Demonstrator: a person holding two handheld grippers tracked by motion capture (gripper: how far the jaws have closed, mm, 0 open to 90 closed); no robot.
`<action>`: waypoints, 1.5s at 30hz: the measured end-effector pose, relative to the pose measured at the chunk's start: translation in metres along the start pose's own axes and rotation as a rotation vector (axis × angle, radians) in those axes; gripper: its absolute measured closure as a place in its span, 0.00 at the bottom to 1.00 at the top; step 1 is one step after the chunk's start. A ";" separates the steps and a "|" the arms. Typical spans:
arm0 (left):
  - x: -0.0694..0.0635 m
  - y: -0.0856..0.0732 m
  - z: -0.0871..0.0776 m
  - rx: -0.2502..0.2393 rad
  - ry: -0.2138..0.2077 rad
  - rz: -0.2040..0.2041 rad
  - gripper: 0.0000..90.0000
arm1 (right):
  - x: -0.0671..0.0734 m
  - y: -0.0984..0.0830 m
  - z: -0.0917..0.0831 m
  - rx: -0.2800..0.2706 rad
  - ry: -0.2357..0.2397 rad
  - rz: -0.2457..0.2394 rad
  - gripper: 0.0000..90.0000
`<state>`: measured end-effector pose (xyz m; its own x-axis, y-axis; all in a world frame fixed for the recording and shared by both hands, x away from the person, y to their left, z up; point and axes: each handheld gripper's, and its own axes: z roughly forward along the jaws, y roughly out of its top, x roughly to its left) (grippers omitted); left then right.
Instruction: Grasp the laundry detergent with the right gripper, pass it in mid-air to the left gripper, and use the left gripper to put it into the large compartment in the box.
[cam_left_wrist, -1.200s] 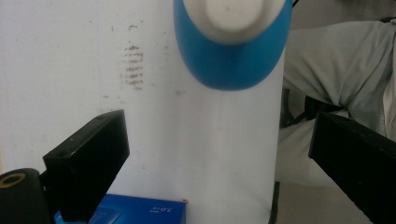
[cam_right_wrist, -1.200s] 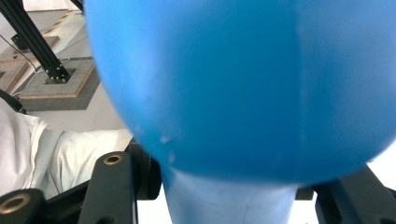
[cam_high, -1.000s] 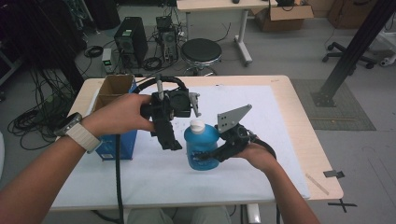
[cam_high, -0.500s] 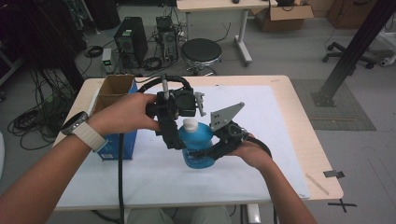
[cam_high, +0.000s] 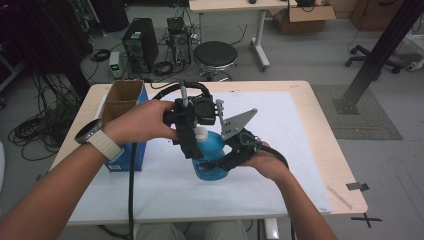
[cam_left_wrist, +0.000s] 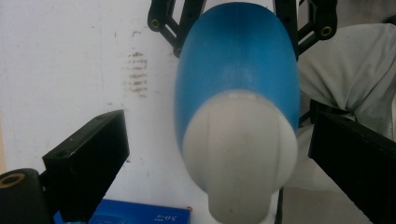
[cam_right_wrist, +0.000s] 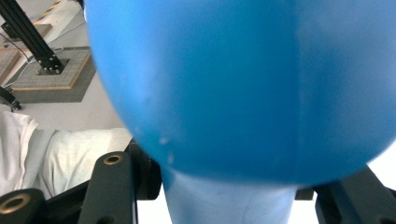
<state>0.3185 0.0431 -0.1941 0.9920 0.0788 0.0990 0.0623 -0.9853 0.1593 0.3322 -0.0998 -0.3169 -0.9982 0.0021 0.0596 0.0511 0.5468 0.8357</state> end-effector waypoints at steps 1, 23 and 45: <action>0.000 0.002 0.001 0.000 -0.001 0.005 0.06 | 0.000 0.001 0.000 0.001 0.002 -0.002 0.49; -0.001 0.010 0.012 0.023 -0.022 0.028 0.17 | 0.002 0.005 -0.003 0.000 -0.004 -0.011 0.49; 0.000 0.009 0.011 0.013 -0.024 0.025 0.28 | 0.002 0.005 -0.004 0.001 -0.006 -0.011 0.49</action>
<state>0.3197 0.0325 -0.2033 0.9956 0.0505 0.0788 0.0388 -0.9888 0.1439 0.3310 -0.1000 -0.3105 -0.9989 0.0010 0.0475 0.0403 0.5474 0.8359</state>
